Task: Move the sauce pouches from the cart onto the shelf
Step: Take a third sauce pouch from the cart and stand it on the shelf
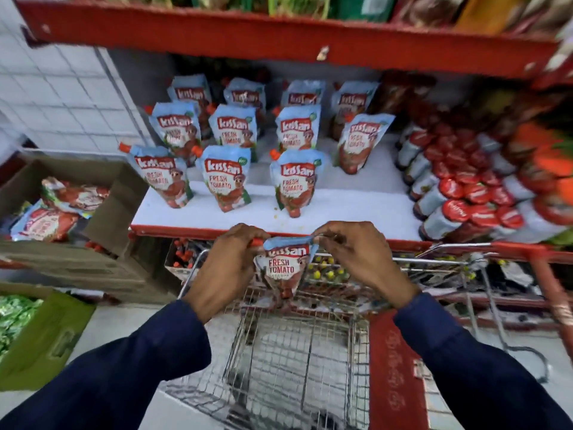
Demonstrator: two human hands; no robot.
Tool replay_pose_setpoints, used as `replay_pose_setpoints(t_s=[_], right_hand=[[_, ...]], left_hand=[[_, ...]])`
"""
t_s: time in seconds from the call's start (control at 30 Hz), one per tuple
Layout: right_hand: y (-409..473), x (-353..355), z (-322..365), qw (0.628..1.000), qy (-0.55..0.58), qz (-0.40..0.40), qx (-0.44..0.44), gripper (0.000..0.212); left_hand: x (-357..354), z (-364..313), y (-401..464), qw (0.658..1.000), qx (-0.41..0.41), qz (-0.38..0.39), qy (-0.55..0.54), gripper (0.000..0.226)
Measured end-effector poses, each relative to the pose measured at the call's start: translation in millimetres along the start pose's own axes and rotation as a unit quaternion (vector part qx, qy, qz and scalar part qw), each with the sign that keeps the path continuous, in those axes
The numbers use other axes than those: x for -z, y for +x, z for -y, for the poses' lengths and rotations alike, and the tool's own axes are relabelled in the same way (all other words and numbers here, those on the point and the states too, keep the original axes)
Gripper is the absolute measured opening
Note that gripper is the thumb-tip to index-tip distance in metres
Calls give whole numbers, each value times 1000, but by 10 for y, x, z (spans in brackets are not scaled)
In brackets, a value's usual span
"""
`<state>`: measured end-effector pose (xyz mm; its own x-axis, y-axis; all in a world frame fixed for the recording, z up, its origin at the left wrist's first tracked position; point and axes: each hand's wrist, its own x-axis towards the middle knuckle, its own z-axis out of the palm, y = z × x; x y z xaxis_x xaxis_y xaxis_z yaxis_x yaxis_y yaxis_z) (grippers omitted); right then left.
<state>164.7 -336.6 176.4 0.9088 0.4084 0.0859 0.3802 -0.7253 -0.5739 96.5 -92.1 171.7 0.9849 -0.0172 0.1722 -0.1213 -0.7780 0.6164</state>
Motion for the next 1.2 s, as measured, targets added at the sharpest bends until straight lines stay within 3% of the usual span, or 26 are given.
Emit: replay_pose_setpoints(t_s=[0.23, 0.47, 1.2], right_hand=[[175, 731, -439, 997, 5, -75, 8, 30], [406, 1129, -904, 993, 3, -114, -3, 15], [952, 984, -1520, 982, -3, -182, -39, 19]], left_hand=[[-87, -692, 592, 997, -67, -17, 22, 27], [-446, -1072, 1229, 998, -60, -19, 15, 23], [-961, -1138, 1943, 1000, 7, -17, 6, 24]])
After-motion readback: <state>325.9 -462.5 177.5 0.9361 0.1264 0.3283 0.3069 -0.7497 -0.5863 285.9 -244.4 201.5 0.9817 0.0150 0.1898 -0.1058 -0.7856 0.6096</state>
